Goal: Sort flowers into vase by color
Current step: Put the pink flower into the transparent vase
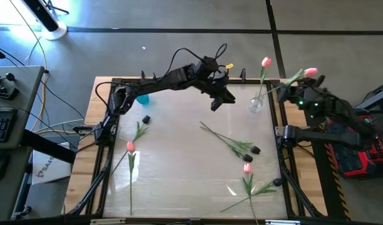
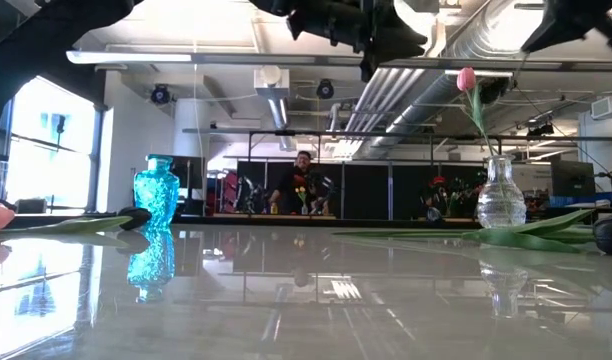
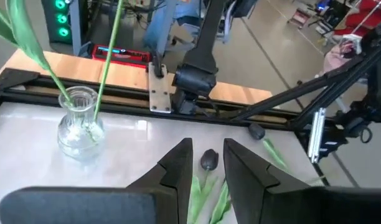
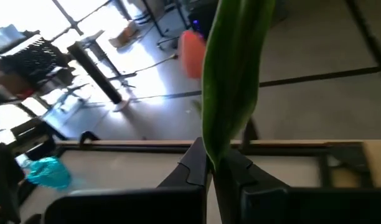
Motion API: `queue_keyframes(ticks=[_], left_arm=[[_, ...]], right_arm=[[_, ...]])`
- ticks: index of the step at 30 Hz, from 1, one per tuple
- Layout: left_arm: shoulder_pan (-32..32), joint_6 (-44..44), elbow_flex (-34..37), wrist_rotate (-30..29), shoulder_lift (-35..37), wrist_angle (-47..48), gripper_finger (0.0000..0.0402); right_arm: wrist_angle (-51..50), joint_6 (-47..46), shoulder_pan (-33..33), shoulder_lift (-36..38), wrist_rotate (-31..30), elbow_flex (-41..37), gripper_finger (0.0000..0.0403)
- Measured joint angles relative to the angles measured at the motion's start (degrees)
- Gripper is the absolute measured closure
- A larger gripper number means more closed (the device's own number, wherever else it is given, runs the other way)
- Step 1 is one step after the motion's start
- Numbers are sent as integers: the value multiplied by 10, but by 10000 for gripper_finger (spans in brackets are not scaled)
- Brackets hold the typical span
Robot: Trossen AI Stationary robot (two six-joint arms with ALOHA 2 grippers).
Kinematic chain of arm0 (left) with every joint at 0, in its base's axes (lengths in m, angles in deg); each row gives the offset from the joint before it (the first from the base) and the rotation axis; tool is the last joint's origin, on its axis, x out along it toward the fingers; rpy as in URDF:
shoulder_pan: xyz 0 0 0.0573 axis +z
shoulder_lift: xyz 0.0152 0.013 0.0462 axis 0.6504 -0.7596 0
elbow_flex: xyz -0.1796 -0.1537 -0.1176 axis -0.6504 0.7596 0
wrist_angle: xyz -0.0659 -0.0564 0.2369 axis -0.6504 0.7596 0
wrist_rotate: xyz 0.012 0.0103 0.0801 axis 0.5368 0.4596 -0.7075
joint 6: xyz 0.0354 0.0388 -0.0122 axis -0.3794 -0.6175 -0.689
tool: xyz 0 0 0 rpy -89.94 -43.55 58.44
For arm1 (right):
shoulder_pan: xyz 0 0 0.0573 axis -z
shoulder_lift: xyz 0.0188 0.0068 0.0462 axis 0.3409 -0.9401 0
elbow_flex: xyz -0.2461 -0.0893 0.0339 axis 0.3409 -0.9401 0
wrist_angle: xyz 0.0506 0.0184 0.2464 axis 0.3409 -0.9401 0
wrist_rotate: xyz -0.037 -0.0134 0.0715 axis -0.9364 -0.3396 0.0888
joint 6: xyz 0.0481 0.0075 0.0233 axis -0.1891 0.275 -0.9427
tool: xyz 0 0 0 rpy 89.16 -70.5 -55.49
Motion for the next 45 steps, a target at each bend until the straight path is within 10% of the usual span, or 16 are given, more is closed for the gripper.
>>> queue_keyframes(ticks=[7, 30, 45], left_arm=[[-6, 6, 0, -109, -2, -1, 323], [-25, -21, 0, -133, -28, 31, 323], [-25, -55, 0, -109, -31, 79, 323]], right_arm=[[-45, 7, 0, 0, -66, 25, 403], [-34, 10, 0, -129, -75, -23, 398], [-13, -17, 58, -142, 12, -23, 205]])
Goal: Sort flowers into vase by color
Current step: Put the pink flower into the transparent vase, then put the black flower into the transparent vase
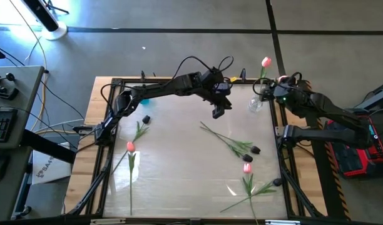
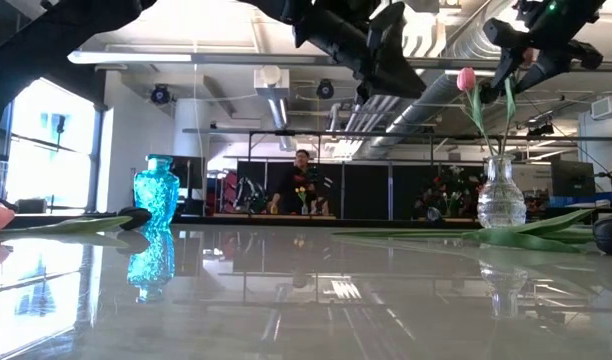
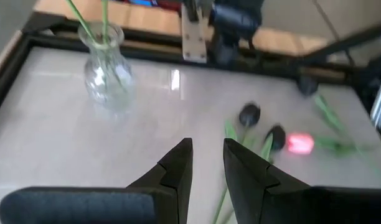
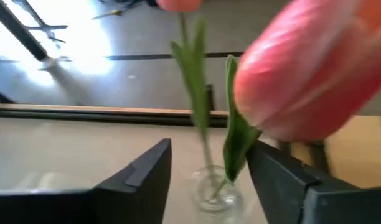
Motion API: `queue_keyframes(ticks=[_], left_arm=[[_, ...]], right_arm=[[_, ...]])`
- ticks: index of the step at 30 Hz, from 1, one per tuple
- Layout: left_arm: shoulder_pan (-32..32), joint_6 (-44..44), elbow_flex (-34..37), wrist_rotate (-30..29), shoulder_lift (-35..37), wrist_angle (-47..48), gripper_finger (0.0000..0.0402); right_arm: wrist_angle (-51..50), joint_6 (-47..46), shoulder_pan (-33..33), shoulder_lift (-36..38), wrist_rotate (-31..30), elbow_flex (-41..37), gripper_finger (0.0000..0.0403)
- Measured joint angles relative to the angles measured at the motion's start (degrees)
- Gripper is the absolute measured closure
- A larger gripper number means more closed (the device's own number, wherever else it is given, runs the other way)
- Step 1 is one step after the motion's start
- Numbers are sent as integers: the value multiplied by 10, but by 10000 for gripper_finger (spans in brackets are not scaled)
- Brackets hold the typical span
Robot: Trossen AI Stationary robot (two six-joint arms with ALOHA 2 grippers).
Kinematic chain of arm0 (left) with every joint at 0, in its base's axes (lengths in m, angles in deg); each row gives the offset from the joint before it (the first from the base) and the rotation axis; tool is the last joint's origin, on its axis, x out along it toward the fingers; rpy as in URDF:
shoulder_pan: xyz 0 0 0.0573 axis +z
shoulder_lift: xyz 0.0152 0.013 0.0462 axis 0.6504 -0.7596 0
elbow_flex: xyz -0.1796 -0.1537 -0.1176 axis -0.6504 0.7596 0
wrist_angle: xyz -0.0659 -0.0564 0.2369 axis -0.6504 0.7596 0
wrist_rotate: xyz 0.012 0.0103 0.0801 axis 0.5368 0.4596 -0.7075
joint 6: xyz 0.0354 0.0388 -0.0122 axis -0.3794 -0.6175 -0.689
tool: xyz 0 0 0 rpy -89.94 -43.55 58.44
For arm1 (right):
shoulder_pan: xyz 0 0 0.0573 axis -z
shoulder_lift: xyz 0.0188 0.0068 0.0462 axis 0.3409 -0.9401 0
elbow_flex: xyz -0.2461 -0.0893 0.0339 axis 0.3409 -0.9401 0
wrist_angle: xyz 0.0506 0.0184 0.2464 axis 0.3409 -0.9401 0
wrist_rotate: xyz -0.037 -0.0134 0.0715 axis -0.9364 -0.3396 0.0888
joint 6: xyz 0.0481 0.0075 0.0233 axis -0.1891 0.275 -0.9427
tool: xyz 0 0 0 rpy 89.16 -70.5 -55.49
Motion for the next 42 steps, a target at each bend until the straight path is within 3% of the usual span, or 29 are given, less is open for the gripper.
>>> queue_keyframes(ticks=[5, 9, 22, 28, 42], left_arm=[[0, -43, 0, 17, -14, 36, 323], [0, -26, 0, 55, -39, 38, 323], [-16, -104, -1, 60, -55, 26, 323], [-34, -105, 1, 59, -90, 2, 323], [-63, -104, 0, 60, -181, -11, 323]], right_arm=[[44, -16, 0, 17, 50, 0, 177], [47, -30, 0, 24, 76, 16, 164], [-3, 18, 0, 26, 30, 183, 162], [-1, 59, -1, 19, 43, 250, 162], [6, 80, -2, -10, 135, 260, 163]])
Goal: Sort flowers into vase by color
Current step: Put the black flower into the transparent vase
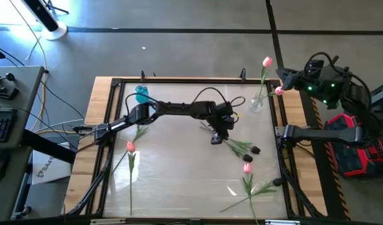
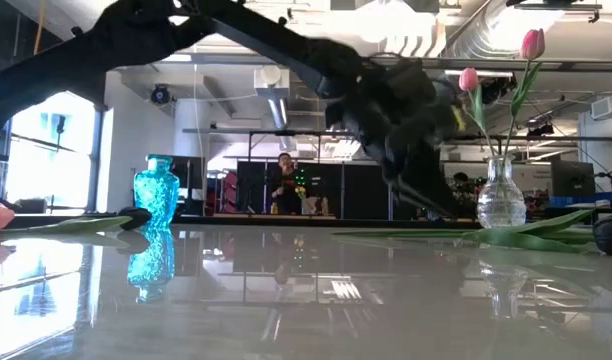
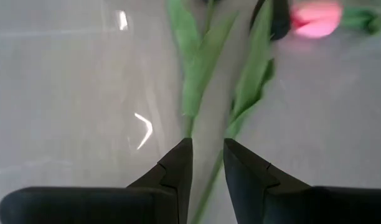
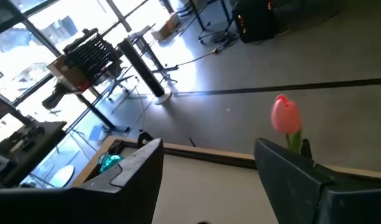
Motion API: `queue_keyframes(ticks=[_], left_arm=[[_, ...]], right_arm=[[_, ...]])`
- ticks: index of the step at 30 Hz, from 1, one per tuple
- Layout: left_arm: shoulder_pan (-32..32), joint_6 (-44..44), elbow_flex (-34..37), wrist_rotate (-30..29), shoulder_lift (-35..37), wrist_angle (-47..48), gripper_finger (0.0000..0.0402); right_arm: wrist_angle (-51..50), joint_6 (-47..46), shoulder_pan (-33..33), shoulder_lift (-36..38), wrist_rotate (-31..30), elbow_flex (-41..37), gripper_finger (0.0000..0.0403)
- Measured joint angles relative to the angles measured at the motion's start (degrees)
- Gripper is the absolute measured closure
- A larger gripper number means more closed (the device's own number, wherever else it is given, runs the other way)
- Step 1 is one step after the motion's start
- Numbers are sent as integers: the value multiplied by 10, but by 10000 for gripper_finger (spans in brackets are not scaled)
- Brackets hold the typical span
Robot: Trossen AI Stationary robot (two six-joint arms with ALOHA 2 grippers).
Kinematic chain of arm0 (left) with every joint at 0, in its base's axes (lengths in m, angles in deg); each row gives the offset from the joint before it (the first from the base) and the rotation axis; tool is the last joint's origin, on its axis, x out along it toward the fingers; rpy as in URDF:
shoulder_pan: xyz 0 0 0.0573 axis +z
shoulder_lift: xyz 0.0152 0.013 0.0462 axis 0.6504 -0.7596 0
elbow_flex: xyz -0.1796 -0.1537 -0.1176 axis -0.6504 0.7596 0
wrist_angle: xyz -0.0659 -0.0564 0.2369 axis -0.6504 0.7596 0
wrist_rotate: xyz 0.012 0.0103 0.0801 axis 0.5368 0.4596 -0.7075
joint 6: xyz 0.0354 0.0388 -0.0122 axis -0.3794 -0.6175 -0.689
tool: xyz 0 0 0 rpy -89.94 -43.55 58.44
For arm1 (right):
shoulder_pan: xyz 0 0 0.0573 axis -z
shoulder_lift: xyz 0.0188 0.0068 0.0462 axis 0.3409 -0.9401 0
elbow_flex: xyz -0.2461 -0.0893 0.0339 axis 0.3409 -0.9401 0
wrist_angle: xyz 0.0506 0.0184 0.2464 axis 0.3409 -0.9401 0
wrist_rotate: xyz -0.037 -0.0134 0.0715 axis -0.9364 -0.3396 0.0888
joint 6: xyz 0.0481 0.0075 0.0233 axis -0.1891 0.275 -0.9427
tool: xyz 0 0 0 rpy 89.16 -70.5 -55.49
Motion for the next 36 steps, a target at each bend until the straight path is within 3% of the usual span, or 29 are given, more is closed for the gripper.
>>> queue_keyframes(ticks=[6, 15, 24, 27, 31, 36], left_arm=[[-6, -5, -1, -7, -21, -1, 323], [-23, -48, -2, -124, -19, 6, 338], [-23, -36, -2, -133, -16, 8, 393], [-19, -7, -6, -145, -11, 13, 395], [-10, 18, -32, -145, -5, 20, 399], [5, 55, -48, -98, 18, 16, 400]], right_arm=[[2, 12, 0, -4, 16, 0, 163], [6, 28, 0, -4, 25, 0, 163], [6, 39, 0, -4, 33, 0, 163], [15, 36, 0, -4, 79, 0, 163], [66, 41, 0, -1, 194, 0, 163], [100, 73, 0, 4, 339, 0, 163]])
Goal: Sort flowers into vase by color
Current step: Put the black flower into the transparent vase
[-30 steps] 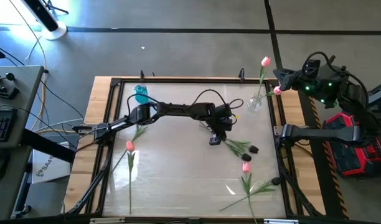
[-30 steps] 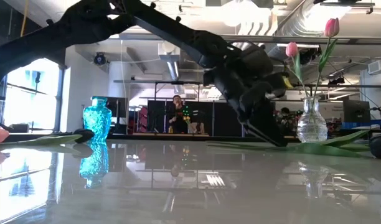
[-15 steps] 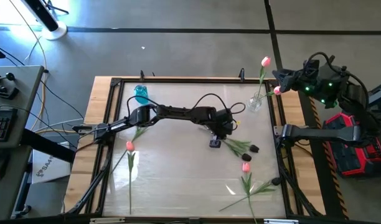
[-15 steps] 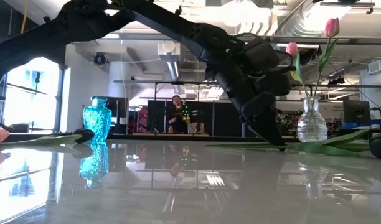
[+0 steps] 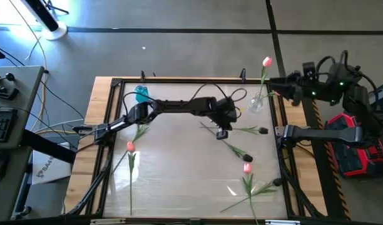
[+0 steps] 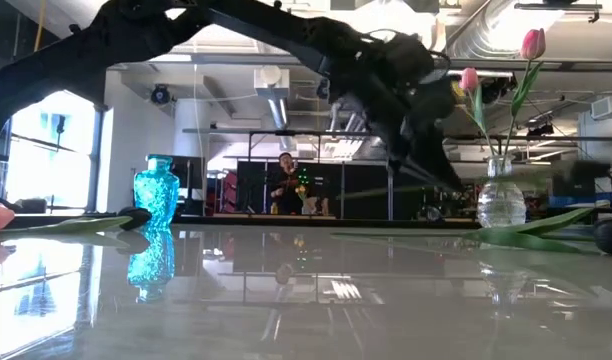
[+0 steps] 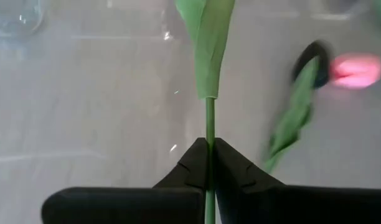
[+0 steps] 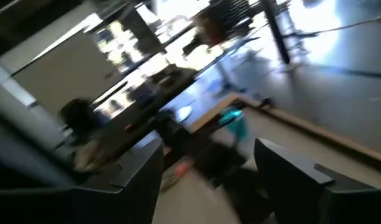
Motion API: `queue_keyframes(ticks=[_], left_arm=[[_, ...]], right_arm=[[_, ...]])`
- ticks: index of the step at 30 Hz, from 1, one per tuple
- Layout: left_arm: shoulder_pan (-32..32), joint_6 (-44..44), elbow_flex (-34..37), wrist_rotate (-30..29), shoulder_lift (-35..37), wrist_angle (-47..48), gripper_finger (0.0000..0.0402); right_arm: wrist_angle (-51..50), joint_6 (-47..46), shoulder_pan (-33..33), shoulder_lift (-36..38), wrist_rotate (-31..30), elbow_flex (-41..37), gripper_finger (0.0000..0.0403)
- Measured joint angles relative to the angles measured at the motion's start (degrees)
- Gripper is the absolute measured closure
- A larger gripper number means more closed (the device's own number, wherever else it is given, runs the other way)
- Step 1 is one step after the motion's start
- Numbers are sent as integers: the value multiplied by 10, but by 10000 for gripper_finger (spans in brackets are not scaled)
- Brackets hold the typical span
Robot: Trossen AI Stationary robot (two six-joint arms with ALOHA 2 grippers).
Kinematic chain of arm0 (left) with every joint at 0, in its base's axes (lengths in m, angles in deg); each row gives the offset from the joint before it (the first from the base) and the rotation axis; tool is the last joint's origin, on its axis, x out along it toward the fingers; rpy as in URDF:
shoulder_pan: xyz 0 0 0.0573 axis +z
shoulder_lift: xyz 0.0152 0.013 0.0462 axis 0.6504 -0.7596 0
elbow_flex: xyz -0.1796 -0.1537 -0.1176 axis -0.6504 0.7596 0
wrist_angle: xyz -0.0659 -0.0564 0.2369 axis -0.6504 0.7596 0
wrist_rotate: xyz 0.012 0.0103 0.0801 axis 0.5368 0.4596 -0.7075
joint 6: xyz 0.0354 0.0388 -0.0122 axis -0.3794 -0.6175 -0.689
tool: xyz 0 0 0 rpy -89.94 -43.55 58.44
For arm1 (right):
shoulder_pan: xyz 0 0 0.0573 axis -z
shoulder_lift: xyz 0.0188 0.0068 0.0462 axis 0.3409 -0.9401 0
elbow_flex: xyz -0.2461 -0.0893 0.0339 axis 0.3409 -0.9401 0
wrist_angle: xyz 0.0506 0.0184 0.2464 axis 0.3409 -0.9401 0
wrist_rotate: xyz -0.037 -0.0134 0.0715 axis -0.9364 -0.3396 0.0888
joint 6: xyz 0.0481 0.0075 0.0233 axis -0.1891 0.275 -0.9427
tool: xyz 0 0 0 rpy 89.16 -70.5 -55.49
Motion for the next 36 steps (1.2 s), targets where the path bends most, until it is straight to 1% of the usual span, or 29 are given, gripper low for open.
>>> queue_keyframes(ticks=[3, 7, 12, 18, 24, 33, 36], left_arm=[[10, 7, -2, 42, 20, 0, 401], [22, -9, -4, 93, 67, 9, 401], [29, -38, -5, 99, 124, 24, 401], [54, -27, -5, 98, 182, 2, 401], [78, 15, -5, 98, 212, -35, 401], [103, 78, -5, 99, 244, -111, 401], [105, 101, -5, 105, 253, -149, 401]], right_arm=[[-27, -5, 0, 0, 65, 0, 163], [-98, -22, 0, -1, 78, 0, 162], [-142, -32, 0, 1, 83, 0, 162], [-146, -25, 0, 1, 91, 0, 162], [-116, -1, -9, 2, 96, -20, 162], [-5, 50, -57, 2, 79, -29, 162], [31, 64, -65, 1, 48, -29, 162]])
